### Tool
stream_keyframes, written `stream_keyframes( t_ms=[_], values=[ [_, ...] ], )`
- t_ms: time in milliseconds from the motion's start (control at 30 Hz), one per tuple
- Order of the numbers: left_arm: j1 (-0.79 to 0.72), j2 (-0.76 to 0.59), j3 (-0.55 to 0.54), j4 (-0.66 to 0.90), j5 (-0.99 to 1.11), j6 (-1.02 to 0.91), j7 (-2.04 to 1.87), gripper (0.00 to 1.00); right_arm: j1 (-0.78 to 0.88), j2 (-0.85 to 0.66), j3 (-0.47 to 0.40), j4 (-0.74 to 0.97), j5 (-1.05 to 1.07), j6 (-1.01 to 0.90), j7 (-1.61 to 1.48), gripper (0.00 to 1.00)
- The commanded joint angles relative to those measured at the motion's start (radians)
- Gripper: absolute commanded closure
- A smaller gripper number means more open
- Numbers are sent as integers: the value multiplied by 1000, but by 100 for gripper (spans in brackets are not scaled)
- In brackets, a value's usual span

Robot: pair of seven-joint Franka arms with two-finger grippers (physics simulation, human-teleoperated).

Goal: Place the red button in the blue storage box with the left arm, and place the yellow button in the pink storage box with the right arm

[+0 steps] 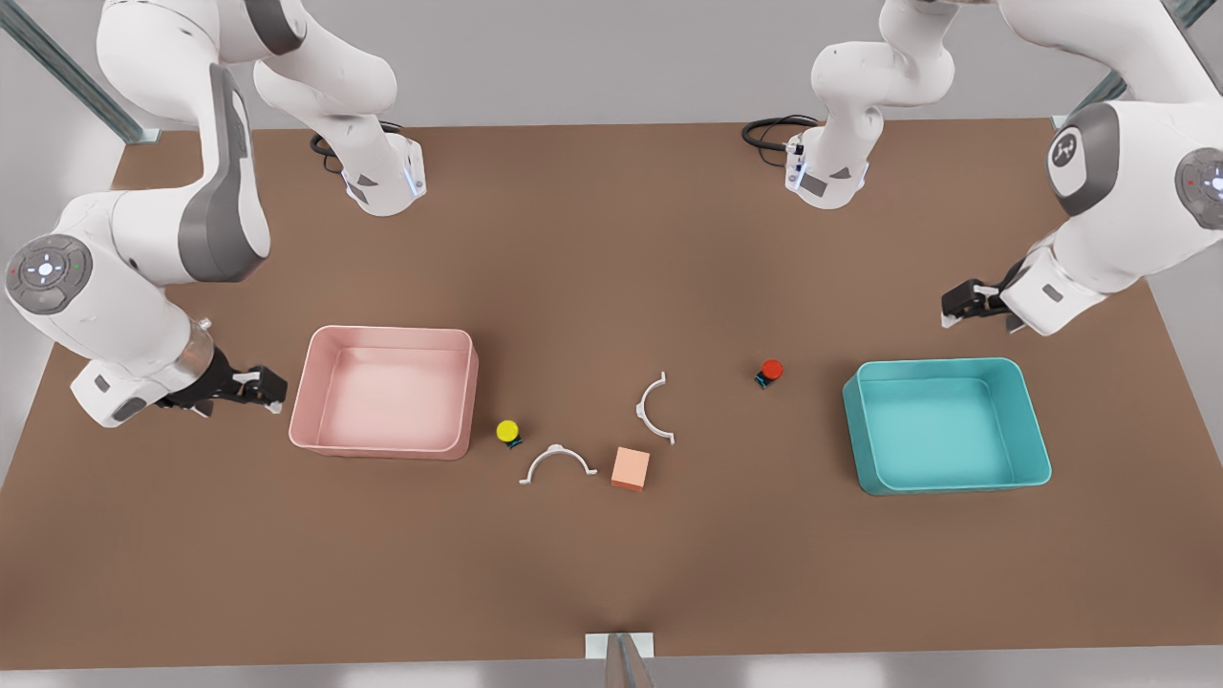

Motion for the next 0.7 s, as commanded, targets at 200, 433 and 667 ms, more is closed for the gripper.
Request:
stream_keyframes(
  t_ms=[200,433,667],
  values=[
    [-340,86,-1,-203,-37,351,109,0,118,4,63,-191,36,240,181,0],
    [-366,75,0,-605,-36,934,447,0,301,345,102,85,-88,239,136,0],
    [-359,178,2,-696,-36,1152,519,0,264,317,244,-141,-102,365,-190,0]
  ],
)
